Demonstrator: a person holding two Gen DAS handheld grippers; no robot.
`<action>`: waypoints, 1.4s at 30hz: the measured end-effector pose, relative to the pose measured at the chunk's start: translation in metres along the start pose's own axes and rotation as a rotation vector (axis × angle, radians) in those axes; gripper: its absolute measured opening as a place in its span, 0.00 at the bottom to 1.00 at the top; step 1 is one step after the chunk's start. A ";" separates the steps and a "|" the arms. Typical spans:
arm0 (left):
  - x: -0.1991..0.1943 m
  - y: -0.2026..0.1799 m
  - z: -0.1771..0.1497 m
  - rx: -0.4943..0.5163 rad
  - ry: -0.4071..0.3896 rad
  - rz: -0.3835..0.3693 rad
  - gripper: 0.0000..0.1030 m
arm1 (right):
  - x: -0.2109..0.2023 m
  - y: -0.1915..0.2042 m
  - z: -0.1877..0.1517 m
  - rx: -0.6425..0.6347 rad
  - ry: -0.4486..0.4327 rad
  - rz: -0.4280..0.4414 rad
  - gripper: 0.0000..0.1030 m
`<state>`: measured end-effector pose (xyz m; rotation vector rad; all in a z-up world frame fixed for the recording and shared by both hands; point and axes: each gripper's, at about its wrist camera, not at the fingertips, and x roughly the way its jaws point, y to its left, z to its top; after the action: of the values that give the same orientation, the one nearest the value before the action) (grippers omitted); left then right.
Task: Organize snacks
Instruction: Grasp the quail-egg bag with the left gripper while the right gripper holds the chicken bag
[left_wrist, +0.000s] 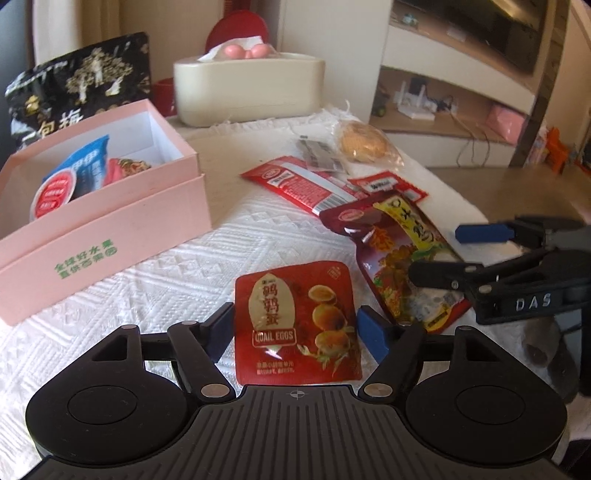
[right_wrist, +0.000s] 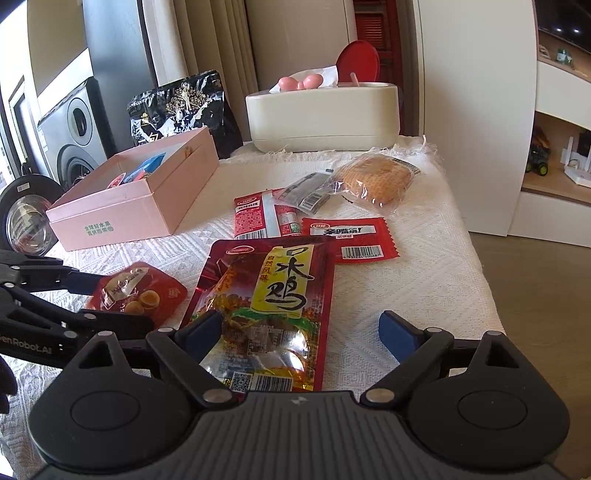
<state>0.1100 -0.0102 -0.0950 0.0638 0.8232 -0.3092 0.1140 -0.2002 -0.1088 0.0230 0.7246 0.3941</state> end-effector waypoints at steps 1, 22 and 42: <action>0.001 -0.003 -0.001 0.021 0.003 0.009 0.75 | 0.000 0.000 0.000 -0.001 0.001 0.000 0.91; -0.045 0.048 -0.037 -0.247 -0.096 0.173 0.73 | 0.004 0.009 0.004 -0.119 0.081 0.019 0.99; -0.040 0.041 -0.047 -0.210 -0.112 0.275 0.74 | 0.002 0.068 0.018 -0.251 -0.034 0.043 0.83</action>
<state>0.0635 0.0468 -0.1001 -0.0361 0.7217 0.0334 0.1037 -0.1341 -0.0857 -0.1907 0.6376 0.5224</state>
